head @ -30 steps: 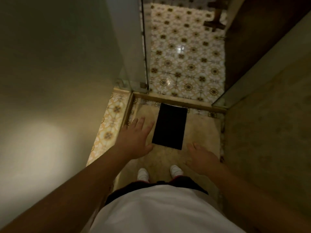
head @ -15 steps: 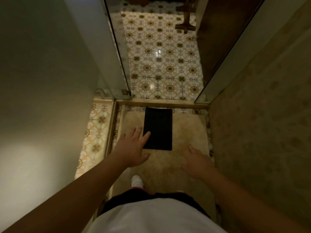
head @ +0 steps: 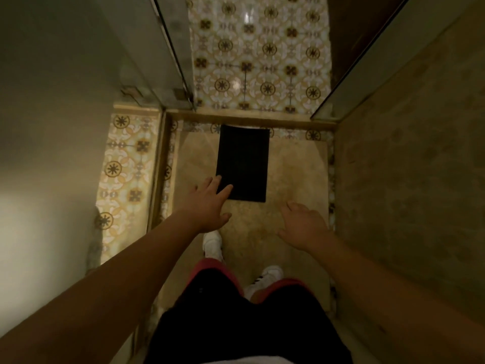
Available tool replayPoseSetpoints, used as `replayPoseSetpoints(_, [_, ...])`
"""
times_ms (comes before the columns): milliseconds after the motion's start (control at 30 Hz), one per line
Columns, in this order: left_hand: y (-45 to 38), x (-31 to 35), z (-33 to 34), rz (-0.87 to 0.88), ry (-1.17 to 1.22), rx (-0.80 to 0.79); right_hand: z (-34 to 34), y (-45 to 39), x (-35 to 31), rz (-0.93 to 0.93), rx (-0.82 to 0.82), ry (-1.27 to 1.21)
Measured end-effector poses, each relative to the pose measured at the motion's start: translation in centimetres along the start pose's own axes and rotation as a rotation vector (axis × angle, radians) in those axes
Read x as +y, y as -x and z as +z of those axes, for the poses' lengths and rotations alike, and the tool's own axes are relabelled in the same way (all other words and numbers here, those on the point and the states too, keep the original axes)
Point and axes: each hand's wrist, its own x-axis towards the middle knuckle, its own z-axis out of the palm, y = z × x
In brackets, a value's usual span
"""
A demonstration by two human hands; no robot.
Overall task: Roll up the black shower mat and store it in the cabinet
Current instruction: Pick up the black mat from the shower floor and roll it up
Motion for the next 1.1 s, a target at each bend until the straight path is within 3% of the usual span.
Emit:
replayPoseSetpoints(267, [-13.1, -6.6, 10.4, 0.033, 0.006, -0.082, 6.7, -15.5, 0.3, 0.031, -0.032, -0.009])
replayPoseSetpoints(533, [-28.9, -12.5, 28.4, 0.031, -0.128, -0.135, 21.7, -36.3, 3.7, 0.012, -0.024, -0.023])
replayPoseSetpoints(667, [-35.5, -14.0, 37.3, 0.169, -0.126, -0.068, 28.4, -45.2, 6.1, -0.014, 0.048, 0.006])
replayPoseSetpoints(867, [-41.2, -15.4, 45.3, 0.284, -0.118, 0.049, 34.1, -51.9, 7.0, -0.071, 0.119, 0.049])
replayPoseSetpoints(1100, [-43.0, -15.9, 46.1, 0.258, -0.156, 0.076, 34.7, -53.8, 7.7, -0.146, 0.235, 0.081])
